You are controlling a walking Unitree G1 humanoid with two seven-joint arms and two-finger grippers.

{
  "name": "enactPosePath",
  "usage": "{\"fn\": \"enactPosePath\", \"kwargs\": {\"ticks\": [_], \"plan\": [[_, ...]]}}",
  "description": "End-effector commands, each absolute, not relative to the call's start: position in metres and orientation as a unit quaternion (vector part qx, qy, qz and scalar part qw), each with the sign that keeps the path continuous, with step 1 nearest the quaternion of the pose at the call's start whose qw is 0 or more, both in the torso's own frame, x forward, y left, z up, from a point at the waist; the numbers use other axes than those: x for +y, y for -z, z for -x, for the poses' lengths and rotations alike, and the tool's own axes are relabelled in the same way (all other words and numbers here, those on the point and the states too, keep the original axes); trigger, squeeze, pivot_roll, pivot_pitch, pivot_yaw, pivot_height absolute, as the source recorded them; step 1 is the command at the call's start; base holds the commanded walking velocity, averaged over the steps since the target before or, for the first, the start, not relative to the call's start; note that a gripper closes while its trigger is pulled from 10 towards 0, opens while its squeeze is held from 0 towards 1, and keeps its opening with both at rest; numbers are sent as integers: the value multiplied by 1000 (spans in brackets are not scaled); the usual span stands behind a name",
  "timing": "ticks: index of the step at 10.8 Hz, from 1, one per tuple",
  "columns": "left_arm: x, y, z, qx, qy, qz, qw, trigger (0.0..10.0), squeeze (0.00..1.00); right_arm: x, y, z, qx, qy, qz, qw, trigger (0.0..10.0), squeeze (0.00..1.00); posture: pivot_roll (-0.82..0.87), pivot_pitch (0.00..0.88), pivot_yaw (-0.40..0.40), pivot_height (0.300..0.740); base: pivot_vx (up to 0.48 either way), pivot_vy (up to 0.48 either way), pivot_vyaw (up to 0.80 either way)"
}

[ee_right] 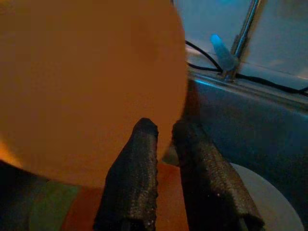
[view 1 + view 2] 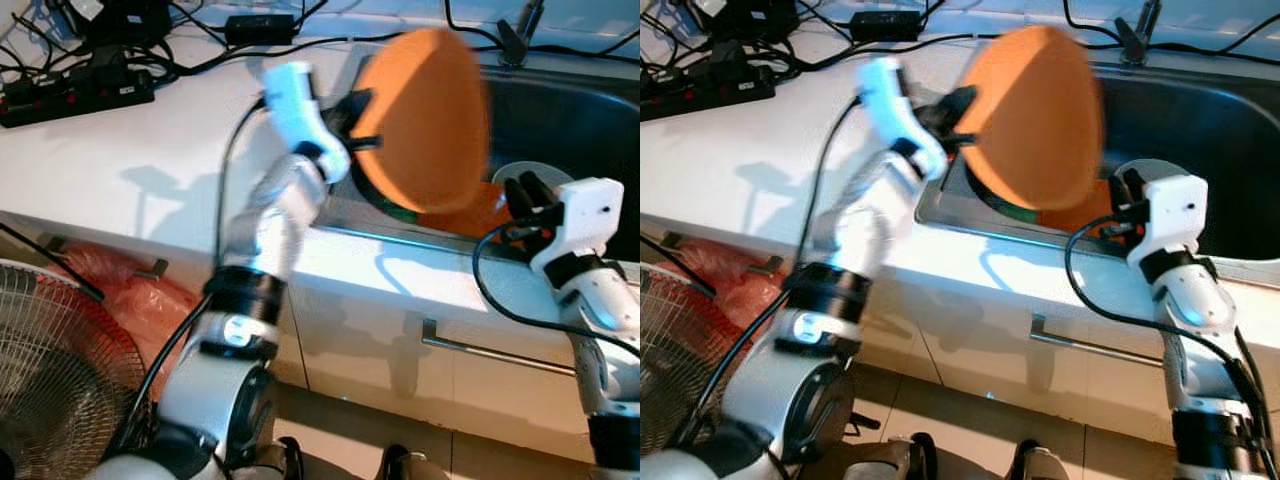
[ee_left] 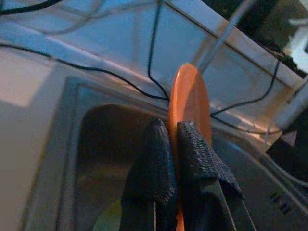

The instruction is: Kitchen organization

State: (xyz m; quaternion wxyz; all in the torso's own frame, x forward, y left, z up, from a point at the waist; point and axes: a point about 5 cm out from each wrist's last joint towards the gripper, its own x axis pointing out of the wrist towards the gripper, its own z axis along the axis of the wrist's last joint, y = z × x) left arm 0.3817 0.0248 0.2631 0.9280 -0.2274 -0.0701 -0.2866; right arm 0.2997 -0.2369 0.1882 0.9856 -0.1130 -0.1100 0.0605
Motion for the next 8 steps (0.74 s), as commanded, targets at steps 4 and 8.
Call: {"fn": "enactPosePath", "kwargs": {"ticks": [4, 8], "plan": [[-24, -271, -372, -96, 354, 198, 909, 10000, 0, -247, -190, -290, -103, -39, 124, 986, 10000, 0, -111, 163, 110, 740, 0, 0, 0], [-49, -252, -366, -66, 382, 165, 907, 10000, 0, -249, -187, -282, -97, -28, 124, 987, 10000, 0, -133, 175, 129, 740, 0, 0, 0]]}}
